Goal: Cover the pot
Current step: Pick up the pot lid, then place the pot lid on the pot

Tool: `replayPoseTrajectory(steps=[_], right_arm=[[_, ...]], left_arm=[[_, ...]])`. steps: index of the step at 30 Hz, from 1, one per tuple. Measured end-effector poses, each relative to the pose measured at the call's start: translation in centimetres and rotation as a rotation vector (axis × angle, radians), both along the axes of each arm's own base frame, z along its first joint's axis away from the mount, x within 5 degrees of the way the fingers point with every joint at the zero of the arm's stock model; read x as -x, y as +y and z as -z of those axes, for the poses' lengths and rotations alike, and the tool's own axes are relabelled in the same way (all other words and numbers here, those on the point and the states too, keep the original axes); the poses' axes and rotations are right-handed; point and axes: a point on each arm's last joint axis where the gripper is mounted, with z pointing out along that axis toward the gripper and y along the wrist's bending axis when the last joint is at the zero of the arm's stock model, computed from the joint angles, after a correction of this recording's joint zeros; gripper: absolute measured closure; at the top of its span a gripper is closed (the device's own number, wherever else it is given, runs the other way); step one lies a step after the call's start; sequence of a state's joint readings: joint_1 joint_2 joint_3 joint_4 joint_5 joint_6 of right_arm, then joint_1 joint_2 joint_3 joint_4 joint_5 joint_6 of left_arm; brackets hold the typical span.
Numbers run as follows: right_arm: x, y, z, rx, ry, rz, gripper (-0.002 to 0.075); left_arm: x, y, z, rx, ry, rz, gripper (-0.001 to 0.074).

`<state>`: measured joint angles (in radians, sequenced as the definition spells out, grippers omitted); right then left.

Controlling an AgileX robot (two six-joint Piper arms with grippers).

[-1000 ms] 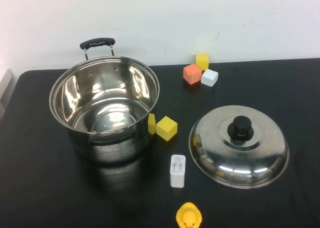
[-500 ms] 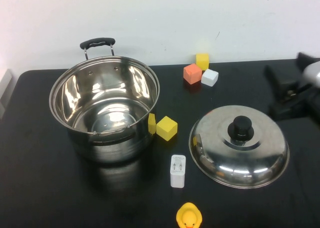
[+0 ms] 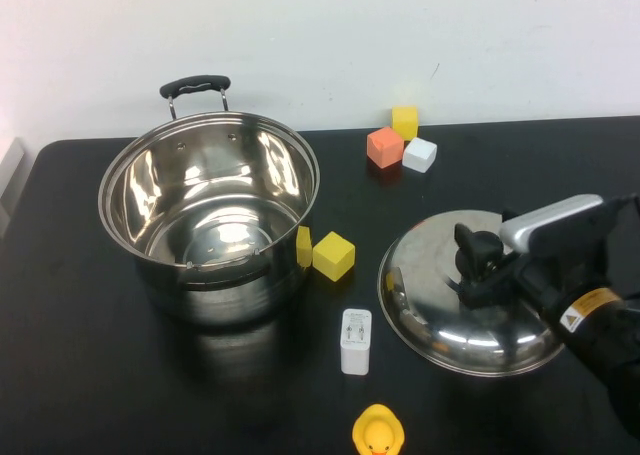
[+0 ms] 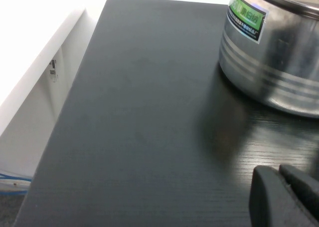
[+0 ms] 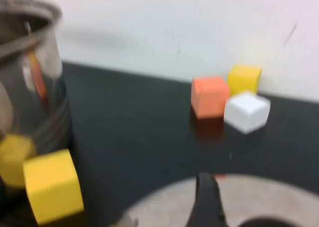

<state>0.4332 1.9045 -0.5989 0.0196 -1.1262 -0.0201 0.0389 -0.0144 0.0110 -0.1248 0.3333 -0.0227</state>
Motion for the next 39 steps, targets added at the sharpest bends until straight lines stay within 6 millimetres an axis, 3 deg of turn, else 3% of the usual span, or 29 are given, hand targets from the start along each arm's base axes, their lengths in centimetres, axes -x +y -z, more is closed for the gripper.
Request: replayPoseTrajectory(steps=[9, 14, 17, 20, 24, 31, 34, 39], right_arm=[[-0.6, 0.3, 3.2, 0.032, 0.070, -0.001, 0.0252], [-0.7, 0.4, 3.0, 0.003, 0.068, 0.002, 0.0382], [-0.2, 0.2, 2.0, -0.011, 0.068, -0.002, 0.0378], [0.7, -0.2, -1.0, -0.036, 0.007, -0.012, 0.0378], [2.0, -0.1, -7.5, -0.067, -0.102, -0.081, 0.0378], [3.4, 2.6, -18.1, 0.147, -0.021, -0.252, 0.0378], [3.2, 4.6, -21.0, 0.128, -0.075, -0.301, 0.0378], [1.3, 8.9, -22.9, 0.040, -0.155, -0.428, 0.0378]], left_arm=[[0.0, 0.0, 0.0, 0.000, 0.000, 0.000, 0.0737], [0.0, 0.0, 0.0, 0.000, 0.000, 0.000, 0.0737], [0.0, 0.0, 0.0, 0.000, 0.000, 0.000, 0.0737], [0.0, 0.0, 0.0, 0.000, 0.000, 0.000, 0.0736], [0.0, 0.0, 0.0, 0.000, 0.000, 0.000, 0.0737], [0.0, 0.0, 0.0, 0.000, 0.000, 0.000, 0.0737], [0.0, 0.0, 0.0, 0.000, 0.000, 0.000, 0.0737], [0.0, 0.0, 0.0, 0.000, 0.000, 0.000, 0.0737]])
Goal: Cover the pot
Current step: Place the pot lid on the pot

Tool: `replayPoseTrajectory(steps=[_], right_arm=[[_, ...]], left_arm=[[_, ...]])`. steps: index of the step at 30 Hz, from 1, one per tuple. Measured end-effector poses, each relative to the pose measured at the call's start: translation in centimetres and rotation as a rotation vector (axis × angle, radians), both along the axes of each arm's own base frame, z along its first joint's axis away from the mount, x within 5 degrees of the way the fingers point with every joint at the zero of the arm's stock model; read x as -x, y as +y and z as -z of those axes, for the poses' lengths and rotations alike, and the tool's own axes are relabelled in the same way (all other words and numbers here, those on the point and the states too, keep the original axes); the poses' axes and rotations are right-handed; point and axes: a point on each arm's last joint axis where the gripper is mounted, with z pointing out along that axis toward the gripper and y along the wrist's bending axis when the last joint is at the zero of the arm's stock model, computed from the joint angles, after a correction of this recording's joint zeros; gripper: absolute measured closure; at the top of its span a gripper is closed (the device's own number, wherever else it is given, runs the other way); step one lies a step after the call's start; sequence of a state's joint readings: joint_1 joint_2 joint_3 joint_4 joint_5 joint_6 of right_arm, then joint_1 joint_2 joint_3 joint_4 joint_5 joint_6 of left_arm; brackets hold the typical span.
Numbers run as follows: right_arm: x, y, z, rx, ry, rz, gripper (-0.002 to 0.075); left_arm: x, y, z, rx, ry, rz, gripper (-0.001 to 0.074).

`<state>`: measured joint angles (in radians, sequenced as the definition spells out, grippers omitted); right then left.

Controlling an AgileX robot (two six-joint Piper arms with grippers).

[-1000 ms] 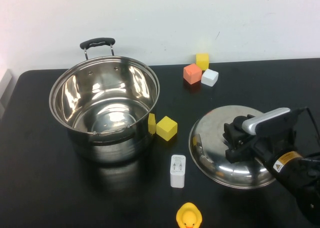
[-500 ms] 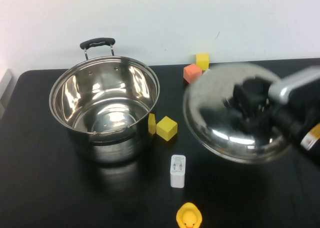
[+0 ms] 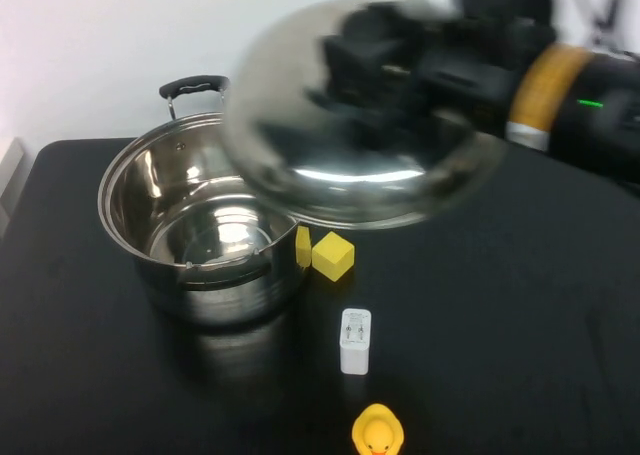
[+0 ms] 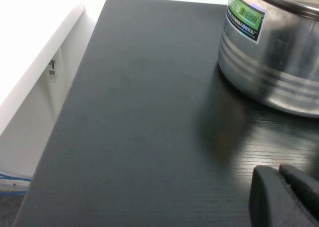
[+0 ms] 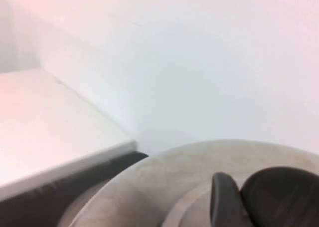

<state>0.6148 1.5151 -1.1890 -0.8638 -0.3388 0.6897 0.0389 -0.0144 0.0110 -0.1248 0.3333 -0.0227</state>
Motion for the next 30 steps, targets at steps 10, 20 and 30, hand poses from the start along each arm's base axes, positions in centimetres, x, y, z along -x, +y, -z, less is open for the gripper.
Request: replayPoseTrajectory(steps=[10, 20, 30], right_arm=[[-7.6, 9.3, 5.2, -0.030, 0.078, -0.085, 0.0378], [-10.5, 12.9, 10.6, -0.007, 0.133, -0.098, 0.0378], [-10.8, 13.4, 12.3, 0.012, 0.160, -0.098, 0.0378]], left_arm=[[0.0, 0.0, 0.0, 0.000, 0.000, 0.000, 0.0737], [0.0, 0.0, 0.0, 0.000, 0.000, 0.000, 0.0737], [0.0, 0.0, 0.0, 0.000, 0.000, 0.000, 0.0737]])
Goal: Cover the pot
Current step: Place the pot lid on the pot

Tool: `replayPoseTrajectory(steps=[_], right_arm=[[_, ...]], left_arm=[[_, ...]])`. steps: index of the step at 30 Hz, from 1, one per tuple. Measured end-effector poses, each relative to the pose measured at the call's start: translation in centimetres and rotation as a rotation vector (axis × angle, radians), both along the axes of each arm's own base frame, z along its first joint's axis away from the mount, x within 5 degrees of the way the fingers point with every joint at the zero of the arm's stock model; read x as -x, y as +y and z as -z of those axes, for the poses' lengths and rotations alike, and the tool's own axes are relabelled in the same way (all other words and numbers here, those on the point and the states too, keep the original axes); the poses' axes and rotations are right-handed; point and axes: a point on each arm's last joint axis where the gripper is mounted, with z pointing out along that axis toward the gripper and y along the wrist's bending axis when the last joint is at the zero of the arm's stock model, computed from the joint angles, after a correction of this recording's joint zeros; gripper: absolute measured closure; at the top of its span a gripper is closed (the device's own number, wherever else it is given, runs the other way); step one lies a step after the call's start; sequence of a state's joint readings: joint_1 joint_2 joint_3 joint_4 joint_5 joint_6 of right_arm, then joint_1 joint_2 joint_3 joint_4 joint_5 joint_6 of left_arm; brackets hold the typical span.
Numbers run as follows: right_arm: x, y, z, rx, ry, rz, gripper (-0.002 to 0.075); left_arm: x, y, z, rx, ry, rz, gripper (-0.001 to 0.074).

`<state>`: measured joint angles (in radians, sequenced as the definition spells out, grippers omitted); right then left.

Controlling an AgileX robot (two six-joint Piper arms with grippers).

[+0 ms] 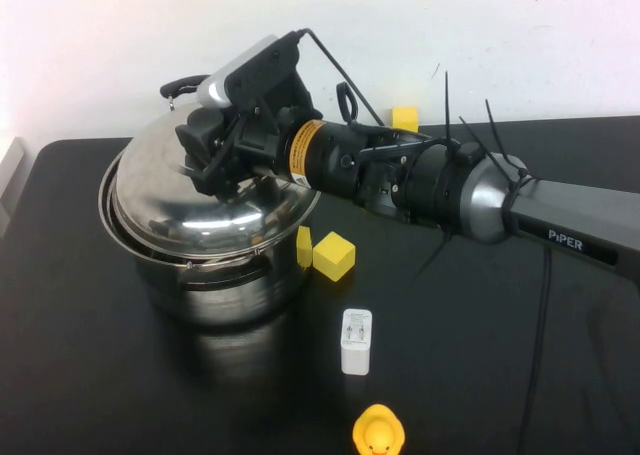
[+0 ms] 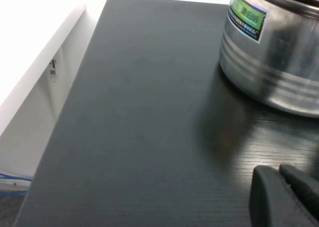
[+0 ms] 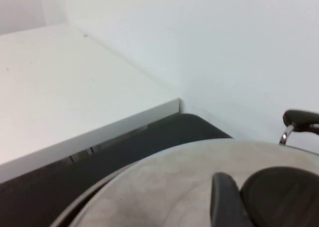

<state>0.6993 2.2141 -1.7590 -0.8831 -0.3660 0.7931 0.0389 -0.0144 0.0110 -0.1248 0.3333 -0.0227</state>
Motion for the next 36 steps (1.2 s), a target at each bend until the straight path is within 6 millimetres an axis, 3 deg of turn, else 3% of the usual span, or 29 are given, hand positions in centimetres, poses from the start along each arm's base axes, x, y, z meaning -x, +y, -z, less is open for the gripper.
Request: replayPoseTrajectory(steps=[36], right_arm=[[0.64, 0.88, 0.11, 0.030, -0.027, -0.012, 0.0379]], left_arm=[[0.00, 0.00, 0.00, 0.000, 0.000, 0.000, 0.0737]])
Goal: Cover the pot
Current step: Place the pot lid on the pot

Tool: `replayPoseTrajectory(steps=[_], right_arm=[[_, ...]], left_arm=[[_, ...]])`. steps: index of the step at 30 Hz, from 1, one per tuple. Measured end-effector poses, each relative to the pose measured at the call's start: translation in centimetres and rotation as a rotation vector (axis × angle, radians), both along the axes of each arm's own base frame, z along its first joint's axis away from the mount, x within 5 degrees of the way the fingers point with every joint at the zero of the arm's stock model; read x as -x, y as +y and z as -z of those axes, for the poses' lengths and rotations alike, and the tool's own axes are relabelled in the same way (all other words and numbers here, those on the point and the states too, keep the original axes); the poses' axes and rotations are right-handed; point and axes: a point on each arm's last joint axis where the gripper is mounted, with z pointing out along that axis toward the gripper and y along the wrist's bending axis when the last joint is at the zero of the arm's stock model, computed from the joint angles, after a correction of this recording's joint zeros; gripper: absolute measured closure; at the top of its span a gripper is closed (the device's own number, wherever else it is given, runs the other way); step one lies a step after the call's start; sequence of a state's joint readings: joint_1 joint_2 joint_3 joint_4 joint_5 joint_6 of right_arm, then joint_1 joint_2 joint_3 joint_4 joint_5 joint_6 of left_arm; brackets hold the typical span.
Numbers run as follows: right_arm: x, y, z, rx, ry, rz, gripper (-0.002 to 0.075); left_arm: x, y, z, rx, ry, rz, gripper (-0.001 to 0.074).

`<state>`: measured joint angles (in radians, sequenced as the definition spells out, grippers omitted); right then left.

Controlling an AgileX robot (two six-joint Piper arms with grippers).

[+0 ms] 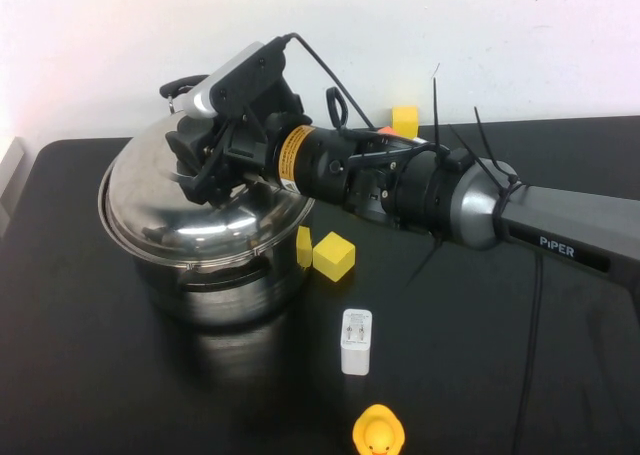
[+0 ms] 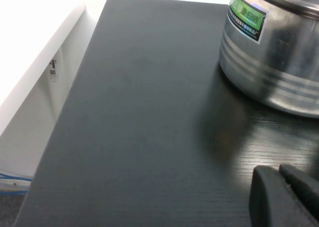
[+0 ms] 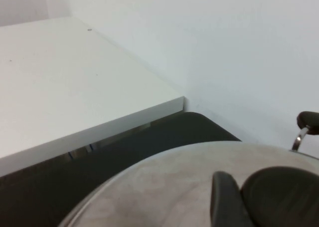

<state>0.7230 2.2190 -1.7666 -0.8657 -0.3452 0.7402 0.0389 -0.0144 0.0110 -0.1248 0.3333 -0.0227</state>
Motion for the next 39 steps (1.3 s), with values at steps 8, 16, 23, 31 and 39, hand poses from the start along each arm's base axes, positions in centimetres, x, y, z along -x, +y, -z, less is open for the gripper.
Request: replayPoseTrajectory(steps=[8, 16, 23, 31, 39], right_arm=[[-0.08, -0.08, 0.06, 0.011, -0.003, 0.011, 0.0379], [-0.08, -0.06, 0.02, 0.005, -0.004, 0.010, 0.0379], [-0.01, 0.01, -0.10, -0.007, -0.009, -0.001, 0.0379], [0.00, 0.03, -0.14, 0.003, -0.030, -0.006, 0.0379], [-0.20, 0.15, 0.65, -0.015, -0.002, 0.003, 0.0379]], left_arm=[[0.00, 0.00, 0.00, 0.000, 0.000, 0.000, 0.0737], [0.00, 0.00, 0.00, 0.000, 0.000, 0.000, 0.0737], [0.00, 0.00, 0.00, 0.000, 0.000, 0.000, 0.0737], [0.00, 0.00, 0.00, 0.000, 0.000, 0.000, 0.0737], [0.00, 0.00, 0.00, 0.000, 0.000, 0.000, 0.0737]])
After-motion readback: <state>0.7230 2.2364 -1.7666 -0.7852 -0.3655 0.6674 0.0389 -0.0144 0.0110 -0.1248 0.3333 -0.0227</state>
